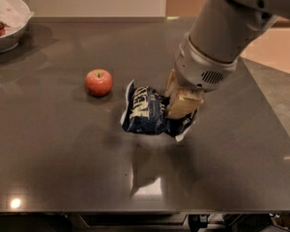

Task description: Pick blue chip bag

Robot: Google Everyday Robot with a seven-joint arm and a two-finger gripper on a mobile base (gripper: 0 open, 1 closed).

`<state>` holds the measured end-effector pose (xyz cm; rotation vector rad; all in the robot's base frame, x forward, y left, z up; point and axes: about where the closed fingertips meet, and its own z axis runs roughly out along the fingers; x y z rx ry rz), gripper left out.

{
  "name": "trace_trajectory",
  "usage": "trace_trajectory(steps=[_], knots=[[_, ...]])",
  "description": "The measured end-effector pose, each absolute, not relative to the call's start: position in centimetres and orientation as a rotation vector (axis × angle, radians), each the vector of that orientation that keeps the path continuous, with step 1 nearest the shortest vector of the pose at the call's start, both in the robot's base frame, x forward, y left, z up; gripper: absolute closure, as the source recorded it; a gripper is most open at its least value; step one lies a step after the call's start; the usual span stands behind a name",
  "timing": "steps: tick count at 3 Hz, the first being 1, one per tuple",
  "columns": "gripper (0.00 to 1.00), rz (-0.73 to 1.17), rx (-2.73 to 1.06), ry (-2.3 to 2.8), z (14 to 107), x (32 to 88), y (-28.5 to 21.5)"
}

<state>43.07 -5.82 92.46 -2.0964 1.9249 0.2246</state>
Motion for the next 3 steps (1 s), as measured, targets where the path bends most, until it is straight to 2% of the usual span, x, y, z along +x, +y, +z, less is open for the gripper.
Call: trace_trajectory(steps=[3], knots=[[1.00,0.305,-2.092,1.747,98.2,41.4,-4.6]])
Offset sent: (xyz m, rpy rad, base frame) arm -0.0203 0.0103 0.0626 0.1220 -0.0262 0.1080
